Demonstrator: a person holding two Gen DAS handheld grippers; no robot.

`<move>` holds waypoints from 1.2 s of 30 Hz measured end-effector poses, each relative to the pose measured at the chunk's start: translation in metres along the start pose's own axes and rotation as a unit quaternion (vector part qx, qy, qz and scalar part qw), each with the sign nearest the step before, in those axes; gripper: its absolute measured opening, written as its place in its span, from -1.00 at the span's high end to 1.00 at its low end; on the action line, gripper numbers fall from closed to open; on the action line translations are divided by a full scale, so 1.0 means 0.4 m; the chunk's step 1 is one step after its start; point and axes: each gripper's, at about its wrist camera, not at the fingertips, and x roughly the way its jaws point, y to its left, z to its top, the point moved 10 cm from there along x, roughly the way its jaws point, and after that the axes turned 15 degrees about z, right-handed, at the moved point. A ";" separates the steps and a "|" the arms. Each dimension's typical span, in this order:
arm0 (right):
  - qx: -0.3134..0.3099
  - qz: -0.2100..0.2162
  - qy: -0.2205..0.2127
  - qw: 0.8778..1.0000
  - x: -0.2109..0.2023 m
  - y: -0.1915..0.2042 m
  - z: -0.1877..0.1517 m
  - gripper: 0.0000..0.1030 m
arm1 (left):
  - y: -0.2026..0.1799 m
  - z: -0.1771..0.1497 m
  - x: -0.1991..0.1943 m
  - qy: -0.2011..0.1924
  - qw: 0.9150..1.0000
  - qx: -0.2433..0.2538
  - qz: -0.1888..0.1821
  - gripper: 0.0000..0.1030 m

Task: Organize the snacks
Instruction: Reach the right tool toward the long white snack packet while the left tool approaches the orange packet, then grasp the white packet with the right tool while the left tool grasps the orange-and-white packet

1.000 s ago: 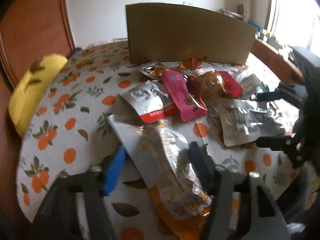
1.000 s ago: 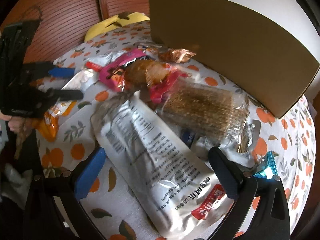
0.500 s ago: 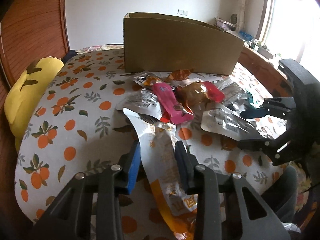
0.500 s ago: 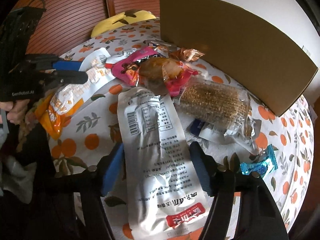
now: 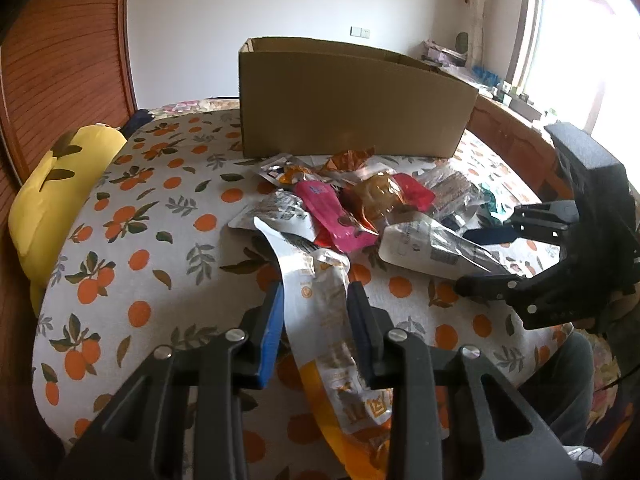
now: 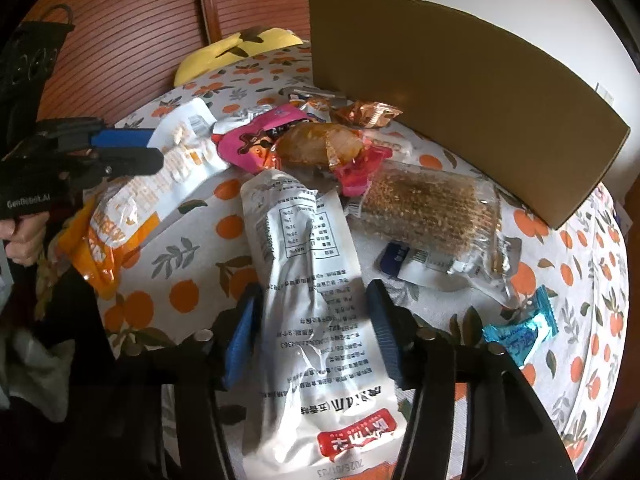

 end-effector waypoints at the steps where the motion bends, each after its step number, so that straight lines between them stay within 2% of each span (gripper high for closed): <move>1: -0.002 -0.002 0.001 1.000 0.005 0.003 0.003 -0.17 | -0.001 0.000 0.001 -0.002 1.000 0.002 0.003 0.42; 8: 0.003 -0.007 -0.005 1.000 0.021 0.002 0.018 -0.23 | -0.003 0.002 0.003 -0.004 1.000 0.006 0.004 0.42; 10: 0.007 -0.012 -0.014 1.000 0.014 0.003 0.017 0.07 | -0.006 0.003 -0.005 -0.010 1.000 0.007 0.002 0.43; 12: 0.014 -0.016 -0.019 1.000 0.006 0.003 0.010 0.10 | -0.008 0.005 -0.015 -0.017 1.000 0.007 -0.001 0.44; 20: 0.034 -0.005 -0.049 0.998 -0.044 0.014 0.006 0.11 | -0.005 0.023 -0.063 -0.037 0.999 0.006 -0.002 0.44; 28: 0.033 -0.013 -0.082 0.996 -0.111 0.027 0.027 0.10 | 0.008 0.053 -0.121 -0.064 0.998 -0.007 -0.009 0.44; 30: 0.032 -0.016 -0.090 0.995 -0.125 0.027 0.032 0.10 | 0.012 0.066 -0.126 -0.068 0.998 -0.010 -0.012 0.46; 31: 0.032 -0.017 -0.094 0.995 -0.134 0.026 0.038 0.10 | 0.015 0.071 -0.128 -0.071 0.997 -0.011 -0.011 0.65; 36: 0.033 -0.022 -0.112 0.993 -0.163 0.016 0.060 0.10 | 0.017 0.103 -0.117 -0.079 0.997 -0.005 -0.007 0.74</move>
